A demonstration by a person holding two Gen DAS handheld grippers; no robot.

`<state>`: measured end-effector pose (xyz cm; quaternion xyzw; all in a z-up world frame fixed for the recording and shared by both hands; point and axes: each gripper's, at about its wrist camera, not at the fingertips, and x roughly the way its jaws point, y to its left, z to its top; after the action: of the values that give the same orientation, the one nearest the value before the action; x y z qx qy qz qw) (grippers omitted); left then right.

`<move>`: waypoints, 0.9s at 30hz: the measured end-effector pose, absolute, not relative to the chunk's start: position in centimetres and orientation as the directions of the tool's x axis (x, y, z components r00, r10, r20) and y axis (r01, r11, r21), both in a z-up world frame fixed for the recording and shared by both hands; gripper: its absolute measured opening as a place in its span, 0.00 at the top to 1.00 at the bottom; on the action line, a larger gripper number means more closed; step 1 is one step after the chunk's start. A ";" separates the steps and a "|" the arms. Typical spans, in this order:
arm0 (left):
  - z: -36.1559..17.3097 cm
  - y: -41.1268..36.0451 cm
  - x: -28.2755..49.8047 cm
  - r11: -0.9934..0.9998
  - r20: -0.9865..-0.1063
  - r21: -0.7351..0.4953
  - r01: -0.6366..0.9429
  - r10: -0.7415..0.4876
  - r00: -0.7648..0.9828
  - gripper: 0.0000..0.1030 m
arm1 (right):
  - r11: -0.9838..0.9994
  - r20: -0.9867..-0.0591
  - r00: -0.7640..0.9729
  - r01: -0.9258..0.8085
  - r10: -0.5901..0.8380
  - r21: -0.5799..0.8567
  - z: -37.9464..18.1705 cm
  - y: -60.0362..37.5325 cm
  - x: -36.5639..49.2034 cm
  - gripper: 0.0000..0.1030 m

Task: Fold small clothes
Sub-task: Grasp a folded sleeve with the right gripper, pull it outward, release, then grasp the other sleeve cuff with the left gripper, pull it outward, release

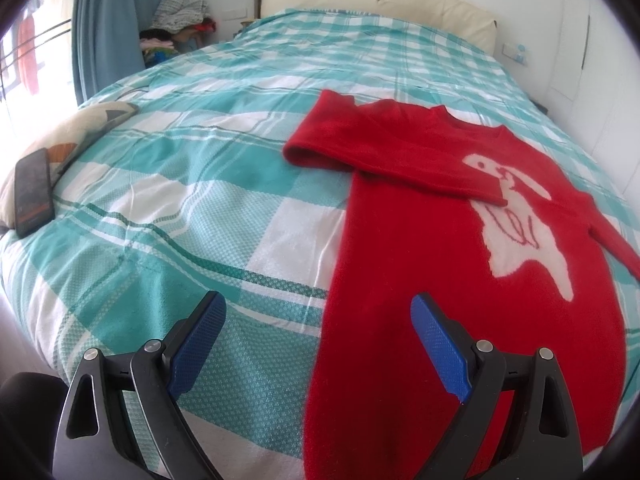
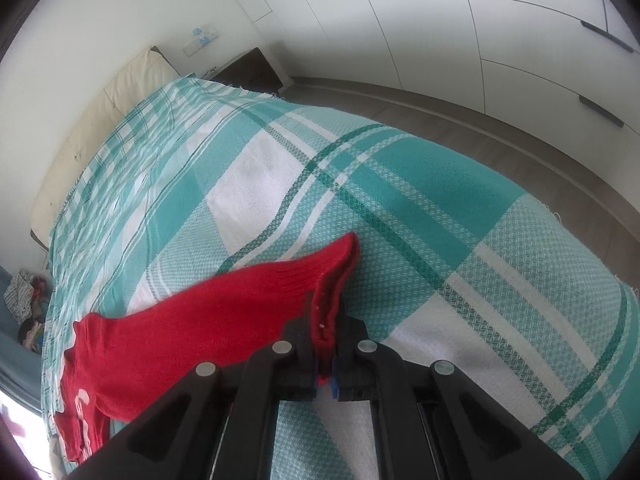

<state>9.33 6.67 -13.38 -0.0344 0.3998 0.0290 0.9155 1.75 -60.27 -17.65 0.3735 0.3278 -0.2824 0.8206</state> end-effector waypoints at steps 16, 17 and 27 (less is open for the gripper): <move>-8.8 8.5 9.5 0.997 -0.681 -0.020 -0.072 0.040 0.731 0.08 | 0.472 -0.689 0.534 0.827 -0.490 0.305 -13.4 -59.3 -3.3 0.54; -7.2 8.3 10.2 0.999 -0.652 0.003 -0.047 0.038 0.758 0.08 | 0.477 -0.667 0.532 0.830 -0.521 0.290 -12.7 -59.0 -3.7 0.54; -10.0 -5.7 19.9 0.754 -0.690 0.418 0.507 -0.099 0.717 0.10 | 0.551 -0.636 0.599 0.775 -0.486 0.309 -11.8 -57.6 -2.1 0.53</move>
<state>19.87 -5.72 -9.98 0.3048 0.3339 -0.1731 0.8750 -2.09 -57.61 -11.80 0.2920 0.2472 -0.3731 0.8452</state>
